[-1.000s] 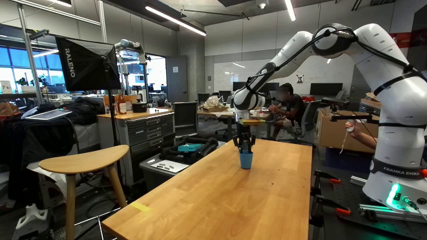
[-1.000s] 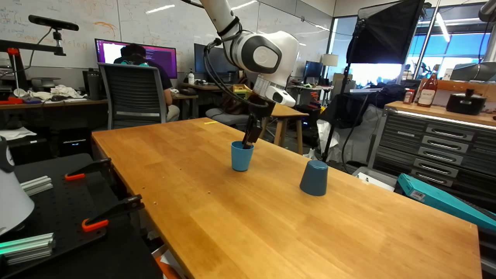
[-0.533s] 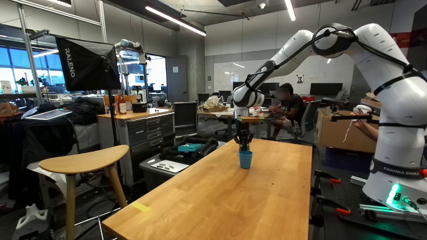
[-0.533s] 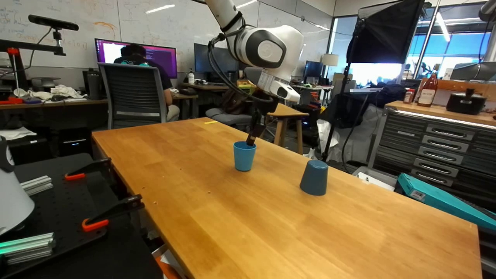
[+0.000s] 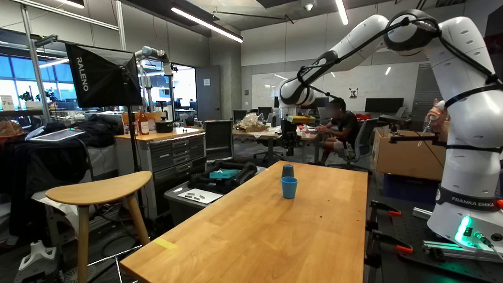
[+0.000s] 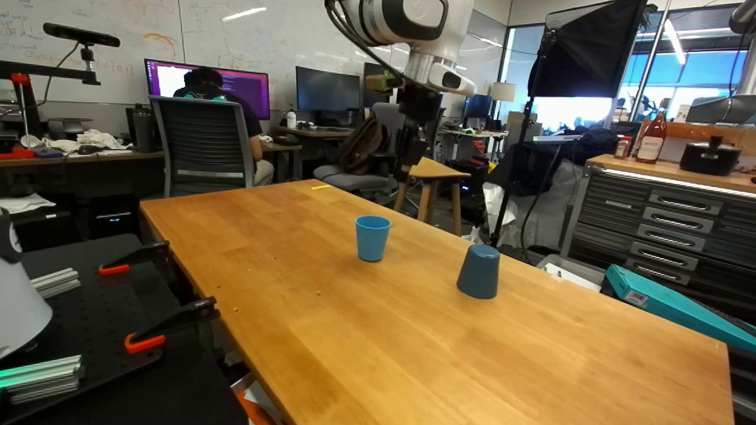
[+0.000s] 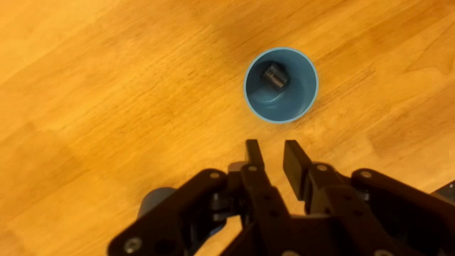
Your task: Pick up the silver metal block from the table and put it in the light blue cup.
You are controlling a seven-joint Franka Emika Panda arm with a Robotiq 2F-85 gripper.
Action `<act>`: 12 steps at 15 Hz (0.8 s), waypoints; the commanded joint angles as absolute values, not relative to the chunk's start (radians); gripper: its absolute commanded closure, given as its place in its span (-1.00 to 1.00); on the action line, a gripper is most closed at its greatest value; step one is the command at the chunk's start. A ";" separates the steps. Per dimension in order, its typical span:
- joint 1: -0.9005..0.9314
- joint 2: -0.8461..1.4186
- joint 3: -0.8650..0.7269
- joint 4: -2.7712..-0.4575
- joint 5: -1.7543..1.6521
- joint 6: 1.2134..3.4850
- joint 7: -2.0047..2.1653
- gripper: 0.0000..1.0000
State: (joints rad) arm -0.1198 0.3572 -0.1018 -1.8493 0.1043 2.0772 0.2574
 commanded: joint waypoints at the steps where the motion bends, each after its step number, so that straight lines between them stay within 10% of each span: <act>1: -0.100 0.193 -0.115 -1.936 0.005 2.065 0.180 -0.09; 7: -0.106 0.041 -0.090 -2.008 -0.049 1.959 -0.088 -0.99; 12: -0.107 0.048 -0.092 -1.998 -0.038 1.925 -0.148 -1.00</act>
State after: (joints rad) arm -0.1090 0.0478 -0.0896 -1.9999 -0.0385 1.9268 -0.1479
